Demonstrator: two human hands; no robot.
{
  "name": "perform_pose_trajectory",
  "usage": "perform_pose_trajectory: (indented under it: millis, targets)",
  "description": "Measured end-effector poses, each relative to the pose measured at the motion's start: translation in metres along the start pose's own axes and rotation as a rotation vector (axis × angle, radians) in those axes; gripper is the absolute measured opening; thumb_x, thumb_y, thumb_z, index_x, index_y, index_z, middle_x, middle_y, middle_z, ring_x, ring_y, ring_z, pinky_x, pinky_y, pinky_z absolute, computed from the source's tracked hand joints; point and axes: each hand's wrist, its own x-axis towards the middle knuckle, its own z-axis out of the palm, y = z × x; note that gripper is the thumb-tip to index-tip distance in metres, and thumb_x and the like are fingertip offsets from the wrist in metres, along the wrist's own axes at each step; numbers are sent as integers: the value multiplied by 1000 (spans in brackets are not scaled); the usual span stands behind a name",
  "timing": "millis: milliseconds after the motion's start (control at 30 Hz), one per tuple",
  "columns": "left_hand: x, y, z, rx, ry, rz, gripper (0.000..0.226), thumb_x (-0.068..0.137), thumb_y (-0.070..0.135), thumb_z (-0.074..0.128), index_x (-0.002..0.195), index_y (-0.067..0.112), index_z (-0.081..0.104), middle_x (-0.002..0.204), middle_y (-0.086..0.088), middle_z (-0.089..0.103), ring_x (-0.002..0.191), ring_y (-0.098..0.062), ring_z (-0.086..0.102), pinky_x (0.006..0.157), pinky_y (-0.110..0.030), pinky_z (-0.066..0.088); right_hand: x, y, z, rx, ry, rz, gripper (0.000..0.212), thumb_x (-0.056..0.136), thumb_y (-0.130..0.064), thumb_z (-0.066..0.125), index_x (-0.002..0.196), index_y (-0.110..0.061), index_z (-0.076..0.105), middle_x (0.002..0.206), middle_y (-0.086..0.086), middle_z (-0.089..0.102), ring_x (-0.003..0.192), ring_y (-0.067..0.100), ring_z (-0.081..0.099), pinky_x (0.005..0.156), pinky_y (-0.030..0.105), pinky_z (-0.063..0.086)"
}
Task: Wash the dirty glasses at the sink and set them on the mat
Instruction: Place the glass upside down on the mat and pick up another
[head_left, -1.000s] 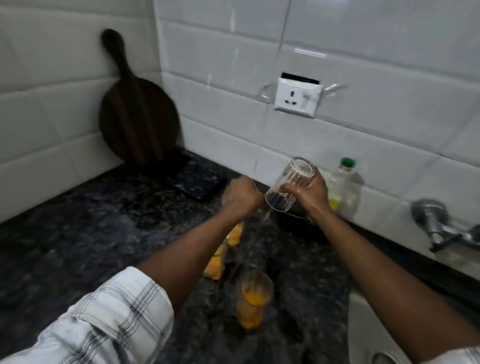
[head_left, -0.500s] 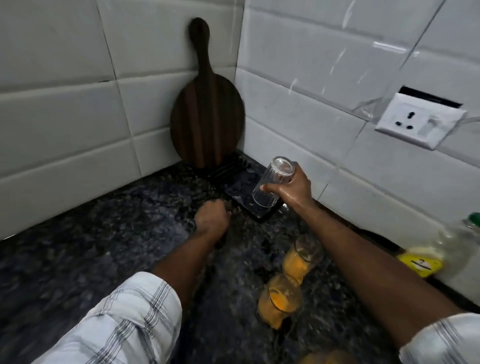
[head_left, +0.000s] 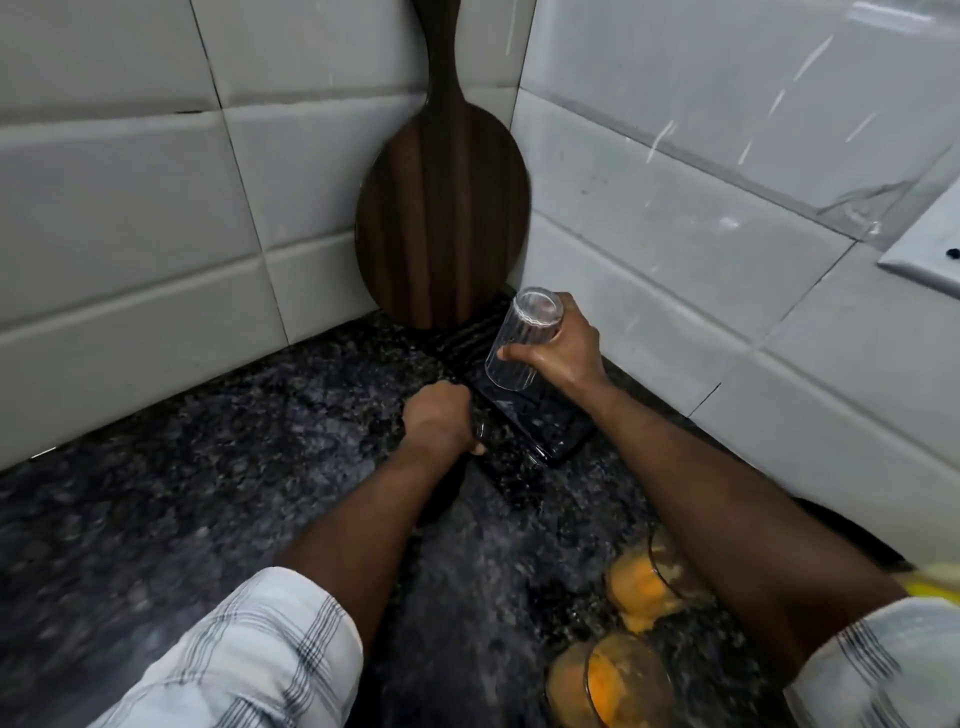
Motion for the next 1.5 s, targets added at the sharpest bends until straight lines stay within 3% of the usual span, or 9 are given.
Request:
perform_pose_trajectory:
  millis: [367,600,767,900,1000,1100,1300,1400,1500]
  targets:
    - [8,8,-7,-5,-73,-37,66,67,27,92,123,9,63,125,-10,62,119,-29,60,85,-44,57,10,19,20,-64,-40,-19,77,47,-30,96,113,-22,55,103,-7,67,99,14,65,91,30,53]
    - [10,14,-10,-44,-64,-43,42,79,11,82,117,6,67,119,-12,66,114,-32,63,79,-47,58,15,23,23,-60,-78,28,84,48,-32,95,120,-23,53,114,-1,68,105,16,64,96,32,51]
    - [8,20,-10,-18,-67,-47,38,84,8,77,120,3,65,121,-13,65,113,-32,63,82,-48,58,14,18,18,-87,-212,141,91,62,-31,92,133,-15,38,128,5,59,117,21,56,90,22,42]
    - [-5,32,-3,35,-77,-60,41,90,10,66,131,6,60,137,-12,55,125,-37,54,90,-60,51,3,10,-3,-119,-346,199,100,69,-37,88,139,-11,22,133,7,53,121,23,53,99,31,43]
    - [-26,46,5,26,-46,-5,38,96,16,54,134,11,57,138,-8,54,126,-32,54,92,-50,50,-16,6,-29,-133,-350,232,85,79,-47,77,140,-14,27,129,1,51,113,18,52,92,28,41]
    - [-50,66,8,-76,5,114,34,96,21,53,128,10,60,132,-12,59,119,-31,59,89,-40,50,-43,3,-63,-303,-411,214,55,89,-56,60,125,-16,52,117,3,59,105,19,55,86,29,42]
    - [-120,116,-5,-180,-47,264,28,92,26,57,103,1,64,103,-18,71,95,-34,71,84,-40,58,-120,30,-134,-253,-395,252,37,102,-42,44,100,-11,64,96,2,68,87,20,65,84,31,52]
    - [-138,126,-8,-219,-250,271,31,95,14,48,88,-9,68,77,-19,74,60,-28,72,63,-36,63,-152,43,-159,-177,-369,319,34,105,-35,40,113,-9,60,105,5,66,88,21,63,78,33,51]
    - [-152,135,-2,-215,-394,283,39,96,17,43,87,-13,66,77,-26,73,57,-30,71,61,-36,60,-175,53,-170,-122,-391,355,19,104,-27,41,106,-22,59,109,7,65,80,15,59,65,29,44]
